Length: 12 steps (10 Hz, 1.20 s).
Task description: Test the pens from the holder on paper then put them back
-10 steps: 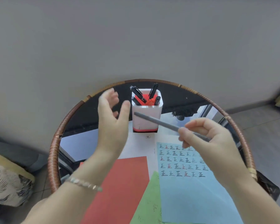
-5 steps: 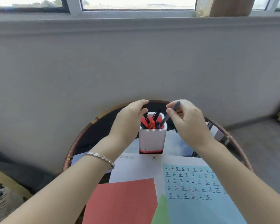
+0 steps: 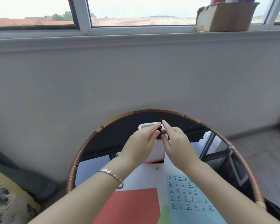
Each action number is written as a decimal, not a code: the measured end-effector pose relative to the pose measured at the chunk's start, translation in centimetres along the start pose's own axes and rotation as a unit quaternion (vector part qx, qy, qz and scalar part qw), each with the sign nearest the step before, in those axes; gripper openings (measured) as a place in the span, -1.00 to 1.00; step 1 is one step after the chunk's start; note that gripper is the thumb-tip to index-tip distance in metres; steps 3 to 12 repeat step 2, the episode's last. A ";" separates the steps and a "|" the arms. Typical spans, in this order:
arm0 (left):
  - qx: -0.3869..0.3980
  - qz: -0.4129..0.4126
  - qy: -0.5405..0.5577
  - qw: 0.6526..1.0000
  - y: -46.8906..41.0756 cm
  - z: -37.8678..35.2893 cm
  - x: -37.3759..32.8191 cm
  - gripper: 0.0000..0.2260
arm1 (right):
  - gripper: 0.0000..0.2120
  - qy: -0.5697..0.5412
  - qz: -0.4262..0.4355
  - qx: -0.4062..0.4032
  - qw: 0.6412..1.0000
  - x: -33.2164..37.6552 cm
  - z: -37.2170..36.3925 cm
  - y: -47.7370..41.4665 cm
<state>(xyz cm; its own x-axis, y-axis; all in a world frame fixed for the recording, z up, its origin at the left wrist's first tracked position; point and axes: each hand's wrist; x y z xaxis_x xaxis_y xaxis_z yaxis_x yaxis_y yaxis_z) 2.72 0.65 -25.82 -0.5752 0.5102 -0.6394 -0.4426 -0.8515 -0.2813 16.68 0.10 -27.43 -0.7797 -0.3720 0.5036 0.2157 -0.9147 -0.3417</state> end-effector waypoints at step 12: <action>0.099 0.168 -0.009 0.981 0.1 4.1 -2.2 -0.48 | -0.68 0.014 -0.061 0.147 0.987 1.7 5.6 0.1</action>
Point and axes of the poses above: each hand's wrist, its own y-axis away from the middle knuckle, its own z-axis out of the back of the hand, x = y × z, and after that the axes turned 12 degrees about x, right-handed
